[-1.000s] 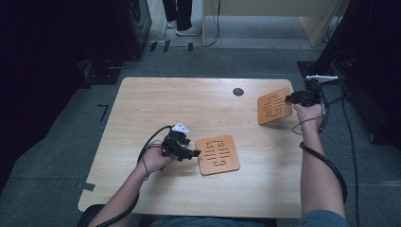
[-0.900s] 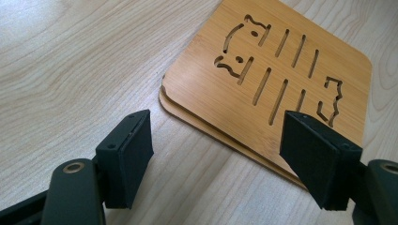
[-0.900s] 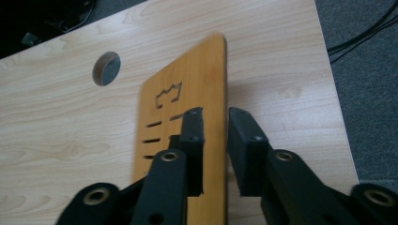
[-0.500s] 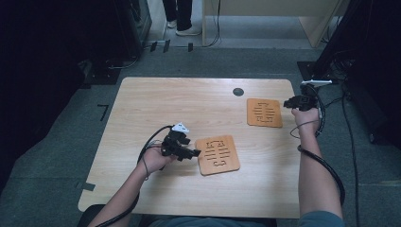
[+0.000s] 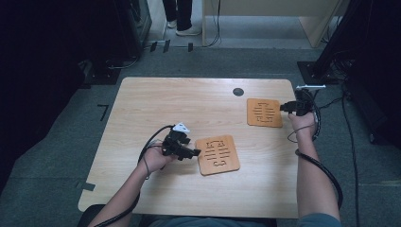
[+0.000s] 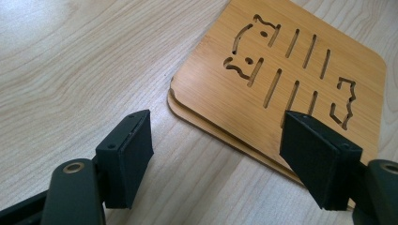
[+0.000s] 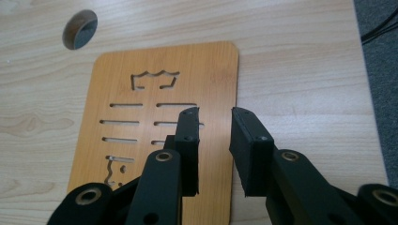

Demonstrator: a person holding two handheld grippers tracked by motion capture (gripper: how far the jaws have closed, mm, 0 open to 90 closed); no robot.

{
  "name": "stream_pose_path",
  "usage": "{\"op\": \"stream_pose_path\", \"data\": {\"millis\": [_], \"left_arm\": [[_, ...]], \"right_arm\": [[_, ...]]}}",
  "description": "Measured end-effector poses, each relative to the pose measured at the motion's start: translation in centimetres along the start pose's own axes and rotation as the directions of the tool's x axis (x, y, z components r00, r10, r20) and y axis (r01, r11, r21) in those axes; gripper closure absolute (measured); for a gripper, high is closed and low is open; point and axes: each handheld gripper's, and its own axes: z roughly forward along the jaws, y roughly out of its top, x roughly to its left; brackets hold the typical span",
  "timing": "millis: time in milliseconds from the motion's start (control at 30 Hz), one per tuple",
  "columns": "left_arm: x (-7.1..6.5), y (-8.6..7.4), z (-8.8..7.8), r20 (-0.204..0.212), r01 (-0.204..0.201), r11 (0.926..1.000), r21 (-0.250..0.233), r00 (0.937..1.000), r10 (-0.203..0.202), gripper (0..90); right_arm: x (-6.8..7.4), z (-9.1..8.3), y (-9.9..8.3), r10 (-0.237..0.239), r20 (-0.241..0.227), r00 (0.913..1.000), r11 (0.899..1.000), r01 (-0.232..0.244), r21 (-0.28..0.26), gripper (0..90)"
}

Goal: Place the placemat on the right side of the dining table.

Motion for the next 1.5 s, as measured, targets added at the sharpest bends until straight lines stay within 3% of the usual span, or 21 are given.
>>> {"op": "stream_pose_path", "data": {"millis": [300, 1000, 1233, 1500], "left_arm": [[0.3, 0.0, 0.2, -0.014, -0.005, 1.0000, 0.002, 0.9999, 0.005, 24.9], [0.8, 0.1, 0.5, -0.042, -0.006, 1.0000, -0.002, 0.9991, 0.006, 24.9], [0.9, 0.1, 0.5, -0.045, -0.005, 1.0000, -0.002, 0.9990, 0.004, 24.9], [1.0, 0.0, 0.5, -0.052, -0.004, 1.0000, -0.002, 0.9986, 0.004, 24.9]], "right_arm": [[0.7, 0.5, -1.4, -0.053, -0.005, 0.9986, 0.999, 0.052, -0.007, 61.8], [3.0, 0.0, -3.4, -0.159, -0.037, 0.9866, 0.987, 0.159, -0.018, 53.4], [3.6, 0.0, -4.0, -0.174, -0.044, 0.9838, 0.985, 0.173, -0.019, 49.9], [4.0, 0.0, -4.6, -0.183, -0.046, 0.9821, 0.983, 0.181, -0.039, 36.6]]}}
